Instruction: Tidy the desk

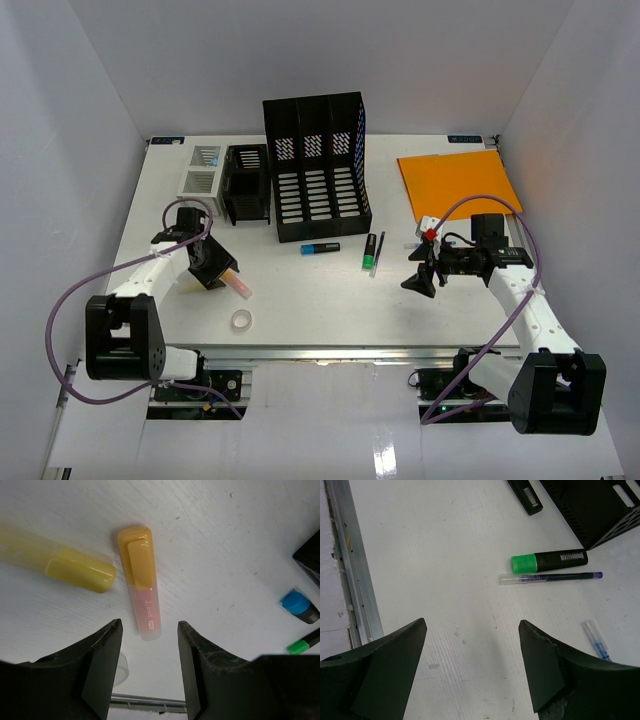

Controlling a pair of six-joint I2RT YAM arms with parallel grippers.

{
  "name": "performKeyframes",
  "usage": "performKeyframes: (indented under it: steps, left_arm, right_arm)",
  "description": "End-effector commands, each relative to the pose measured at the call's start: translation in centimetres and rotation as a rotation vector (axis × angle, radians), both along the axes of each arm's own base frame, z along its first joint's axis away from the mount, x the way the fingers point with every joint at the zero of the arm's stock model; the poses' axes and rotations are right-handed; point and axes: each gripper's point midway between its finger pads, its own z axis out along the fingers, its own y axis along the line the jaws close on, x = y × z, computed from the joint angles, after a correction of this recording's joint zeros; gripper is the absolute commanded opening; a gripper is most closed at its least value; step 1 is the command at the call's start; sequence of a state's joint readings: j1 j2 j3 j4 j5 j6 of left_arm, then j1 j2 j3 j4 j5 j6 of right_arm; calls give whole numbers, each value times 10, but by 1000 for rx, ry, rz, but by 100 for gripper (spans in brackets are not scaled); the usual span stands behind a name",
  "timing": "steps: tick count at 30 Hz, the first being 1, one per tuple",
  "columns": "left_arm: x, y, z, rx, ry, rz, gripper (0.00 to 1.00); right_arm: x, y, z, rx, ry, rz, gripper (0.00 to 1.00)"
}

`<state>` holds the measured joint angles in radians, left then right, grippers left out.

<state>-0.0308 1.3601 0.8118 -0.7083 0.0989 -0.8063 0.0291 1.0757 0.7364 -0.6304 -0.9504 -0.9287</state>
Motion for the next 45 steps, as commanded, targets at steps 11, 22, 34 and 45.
performKeyframes:
  steps: [11, 22, 34, 45]
  left_arm:
    - [24, -2, -16, 90, 95, -91, 62]
    - [42, 0, -28, 161, 128, -110, 57]
    - [45, 7, -39, 235, 157, -139, 45]
    - [67, -1, 17, 249, -56, -243, 2]
  right_arm:
    - [-2, 1, 1, 21, -2, 13, 81]
    - [-2, 0, 3, 23, -12, 11, 81]
    - [-4, 1, 4, 29, -15, 17, 81]
    - [-4, 2, 5, 36, -15, 21, 82]
